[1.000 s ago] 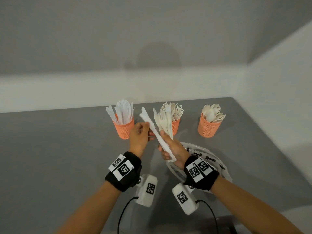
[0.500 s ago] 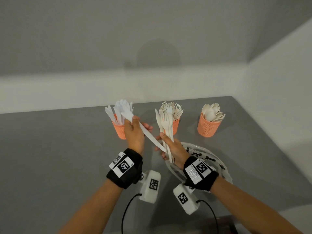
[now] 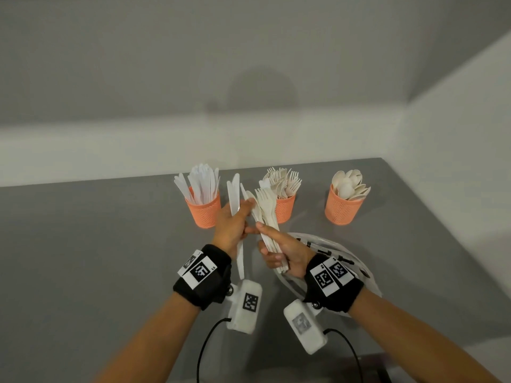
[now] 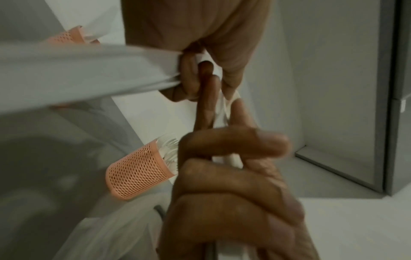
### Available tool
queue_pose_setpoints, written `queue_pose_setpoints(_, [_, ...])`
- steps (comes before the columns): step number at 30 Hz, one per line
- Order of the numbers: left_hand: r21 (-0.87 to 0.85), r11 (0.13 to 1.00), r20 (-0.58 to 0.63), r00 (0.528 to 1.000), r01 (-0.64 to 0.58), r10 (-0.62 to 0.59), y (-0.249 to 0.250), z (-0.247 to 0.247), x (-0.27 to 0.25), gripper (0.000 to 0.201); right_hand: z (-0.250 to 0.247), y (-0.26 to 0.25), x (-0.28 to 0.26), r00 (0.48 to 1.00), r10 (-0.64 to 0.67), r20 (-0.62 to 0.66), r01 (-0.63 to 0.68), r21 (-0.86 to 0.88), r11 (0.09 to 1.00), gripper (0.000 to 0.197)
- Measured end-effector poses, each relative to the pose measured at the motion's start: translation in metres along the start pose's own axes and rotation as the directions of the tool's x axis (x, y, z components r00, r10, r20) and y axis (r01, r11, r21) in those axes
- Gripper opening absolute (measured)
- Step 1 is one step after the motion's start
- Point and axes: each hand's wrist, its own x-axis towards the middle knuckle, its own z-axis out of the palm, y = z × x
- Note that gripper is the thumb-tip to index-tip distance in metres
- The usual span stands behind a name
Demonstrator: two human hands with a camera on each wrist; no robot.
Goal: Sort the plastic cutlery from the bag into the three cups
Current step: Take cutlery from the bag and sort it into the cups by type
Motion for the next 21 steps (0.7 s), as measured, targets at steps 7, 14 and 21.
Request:
queue_pose_setpoints(7, [-0.001,0.999,-0.125,0.991,-0.039,0.039,-0.013,0.004,0.004,0.017,0.006,0.003,0.000,0.989,-0.095,-0.110,0.083,-0.106,0.991,0.028])
queue_pose_setpoints(14, [0.100,0.994,-0.111,0.993,0.044,-0.033,-0.041,0.000,0.015,0.032,0.004,0.008,0.000,0.990,-0.089,-0.112,0.068,-0.176,0.982,0.025])
queue_pose_setpoints(21, [-0.173,0.978,-0.190,0.971,0.114,-0.147,-0.050,-0.027,0.045,0.035,-0.013,0.009,0.005,0.957,-0.126,-0.261,0.078,-0.187,0.979,0.024])
